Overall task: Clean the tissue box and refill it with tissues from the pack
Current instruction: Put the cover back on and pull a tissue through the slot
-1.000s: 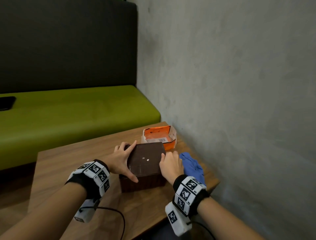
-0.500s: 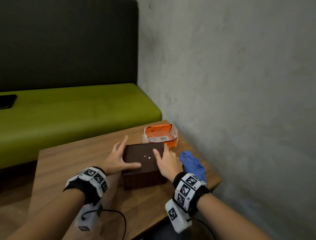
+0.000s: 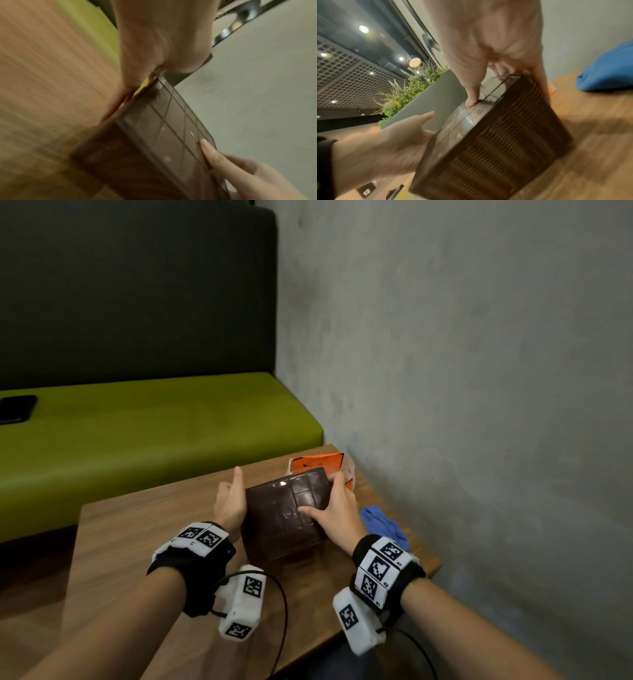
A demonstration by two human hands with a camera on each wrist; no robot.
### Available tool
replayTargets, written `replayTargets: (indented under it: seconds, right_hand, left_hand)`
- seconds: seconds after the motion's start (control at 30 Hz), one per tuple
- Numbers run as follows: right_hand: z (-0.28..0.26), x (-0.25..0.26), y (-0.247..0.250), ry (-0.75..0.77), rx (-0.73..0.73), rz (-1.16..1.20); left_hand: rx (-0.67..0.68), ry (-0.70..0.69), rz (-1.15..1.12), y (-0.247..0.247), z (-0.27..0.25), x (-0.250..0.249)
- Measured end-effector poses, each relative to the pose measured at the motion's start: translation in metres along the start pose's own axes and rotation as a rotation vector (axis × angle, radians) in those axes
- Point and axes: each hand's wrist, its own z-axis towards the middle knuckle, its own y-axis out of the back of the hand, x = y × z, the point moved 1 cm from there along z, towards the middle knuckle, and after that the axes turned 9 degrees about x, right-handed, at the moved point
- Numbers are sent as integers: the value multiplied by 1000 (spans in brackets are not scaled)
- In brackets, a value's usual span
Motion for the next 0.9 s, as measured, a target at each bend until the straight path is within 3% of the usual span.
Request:
replayTargets:
  seconds: [0.07,0.13,0.33,0.47,0.57,0.67,0.8,0.9]
  right_hand:
    - [-9,0,4,90,-51,-16]
    - [-19,-4,3,114,-44,-11]
    - [-25,-33,-14,138,73,9]
    - [-30,-46,-13,194,149,86]
    - [-26,-45,-11,98,102,292]
    - [-14,-36,-10,-67,120,255]
    - [-9,-27,-12,-31,99,230]
    - [-12,-33,-18,10,104,189]
  left_hand:
    - [-54,-90,-13,-4,-22,-13]
    - [-16,-178,-21,-4,-28,-11]
    - [32,-236,120,-3,-32,6]
    - [-58,-306,298,-1,-39,0]
    - [-120,-352,295,-5,-48,-3]
    - [-208,-440,238,-14,-58,-4]
    - [-326,-409,174,-16,-61,4]
    - [-222,-442,335,-15,-58,15]
